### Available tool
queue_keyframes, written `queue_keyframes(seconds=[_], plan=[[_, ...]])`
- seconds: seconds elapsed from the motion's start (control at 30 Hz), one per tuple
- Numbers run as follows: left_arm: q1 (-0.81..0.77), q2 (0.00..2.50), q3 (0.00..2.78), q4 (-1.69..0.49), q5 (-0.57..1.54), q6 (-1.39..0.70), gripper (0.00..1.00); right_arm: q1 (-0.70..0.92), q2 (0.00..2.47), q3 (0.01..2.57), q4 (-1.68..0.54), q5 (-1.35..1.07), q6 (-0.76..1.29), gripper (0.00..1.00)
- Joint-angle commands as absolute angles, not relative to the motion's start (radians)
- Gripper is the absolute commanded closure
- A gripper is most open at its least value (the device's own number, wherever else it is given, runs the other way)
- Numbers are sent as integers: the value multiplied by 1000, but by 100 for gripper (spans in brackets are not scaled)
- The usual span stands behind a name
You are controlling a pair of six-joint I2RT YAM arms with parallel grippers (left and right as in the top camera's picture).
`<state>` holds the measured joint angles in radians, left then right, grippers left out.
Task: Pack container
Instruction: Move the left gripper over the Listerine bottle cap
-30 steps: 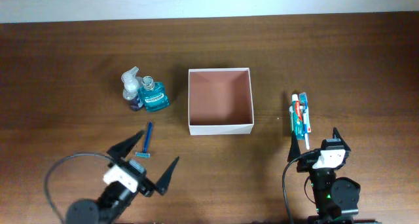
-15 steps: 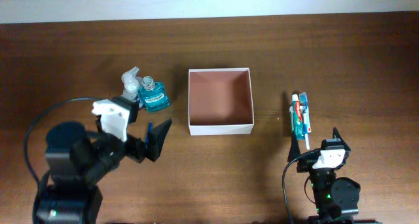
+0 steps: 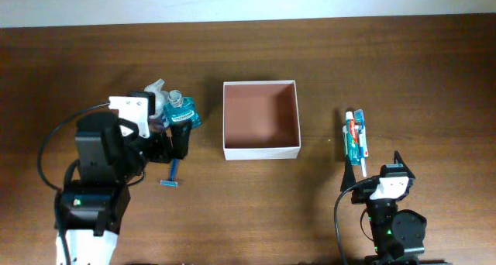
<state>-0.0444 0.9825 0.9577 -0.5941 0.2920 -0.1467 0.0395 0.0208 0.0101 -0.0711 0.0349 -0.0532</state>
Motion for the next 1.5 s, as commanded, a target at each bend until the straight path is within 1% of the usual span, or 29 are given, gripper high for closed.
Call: queue_keyframes(seconds=[0.0, 0.07, 0.13, 0.23, 0.27, 0.3, 0.33, 0.4, 0.8, 0.83, 0.9, 0.93, 1.37, 1.43, 1.47], plan=[[-70, 1013, 971, -556, 211, -263, 2, 32, 20, 6, -79, 34, -52, 1], [-101, 1038, 971, -524, 196, -266, 5, 32, 20, 6, -79, 34, -52, 1], [-148, 1069, 971, -489, 142, -270, 6, 32, 20, 6, -79, 34, -52, 1], [-241, 1120, 971, -461, -42, -286, 5, 32, 20, 6, -79, 34, -52, 1], [-268, 1135, 971, -456, -109, -292, 4, 32, 20, 6, -79, 34, -52, 1], [-295, 1153, 971, -451, -183, -299, 1, 32, 20, 6, -79, 34, -52, 1], [-316, 1169, 971, -444, -241, -303, 1, 32, 20, 6, -79, 34, -52, 1], [-339, 1203, 971, -418, -304, -303, 1, 32, 20, 6, -79, 34, -52, 1], [-316, 1336, 971, -298, -337, -302, 1, 32, 20, 6, -79, 34, -52, 1], [-316, 1346, 971, -291, -336, -302, 2, 32, 20, 6, -79, 34, -52, 1], [-316, 1364, 971, -281, -336, -302, 8, 32, 20, 6, -79, 34, -52, 1], [-316, 1375, 971, -276, -337, -302, 9, 32, 20, 6, -79, 34, -52, 1], [-311, 1410, 971, -211, -341, -301, 9, 32, 20, 6, -79, 34, -52, 1], [-306, 1410, 971, -201, -341, -299, 11, 32, 20, 6, -79, 34, -52, 1], [-302, 1410, 971, -201, -341, -299, 18, 32, 20, 6, -79, 34, -52, 1]])
